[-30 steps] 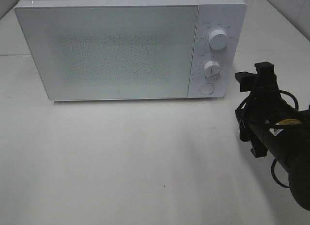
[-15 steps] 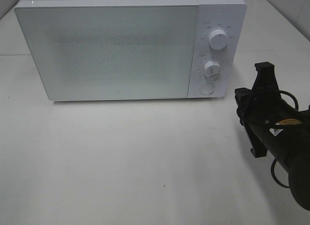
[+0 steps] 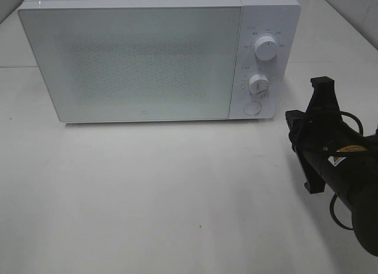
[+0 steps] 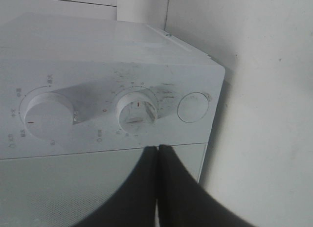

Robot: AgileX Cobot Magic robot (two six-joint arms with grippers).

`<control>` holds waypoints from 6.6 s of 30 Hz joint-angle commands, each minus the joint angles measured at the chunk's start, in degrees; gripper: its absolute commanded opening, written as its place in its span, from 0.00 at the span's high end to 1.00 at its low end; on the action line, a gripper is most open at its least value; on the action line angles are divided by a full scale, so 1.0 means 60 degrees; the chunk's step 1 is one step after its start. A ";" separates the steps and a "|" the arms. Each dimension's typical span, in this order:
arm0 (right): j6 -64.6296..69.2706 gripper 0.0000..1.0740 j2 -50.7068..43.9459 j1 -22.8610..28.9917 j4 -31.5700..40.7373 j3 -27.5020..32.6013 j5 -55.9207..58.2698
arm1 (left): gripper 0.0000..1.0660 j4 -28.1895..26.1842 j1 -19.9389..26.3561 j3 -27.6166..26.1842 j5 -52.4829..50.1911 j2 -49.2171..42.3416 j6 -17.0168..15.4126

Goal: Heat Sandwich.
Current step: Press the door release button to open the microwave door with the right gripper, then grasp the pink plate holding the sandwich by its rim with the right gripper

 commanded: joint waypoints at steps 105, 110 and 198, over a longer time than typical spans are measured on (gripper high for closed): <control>-0.0411 1.00 0.4269 -0.2244 -0.1537 -0.6665 0.0334 | 0.08 0.0000 0.0019 0.0010 -0.0048 -0.0162 -0.0038; -0.0411 1.00 0.4269 -0.2244 -0.1547 -0.6665 0.0525 | 0.08 0.0000 0.0019 0.0010 -0.0048 -0.0162 -0.0038; -0.9024 0.92 -0.2865 -0.2454 -0.6007 -0.3132 1.3522 | 0.08 0.0000 0.0019 0.0010 -0.0048 -0.0162 -0.0038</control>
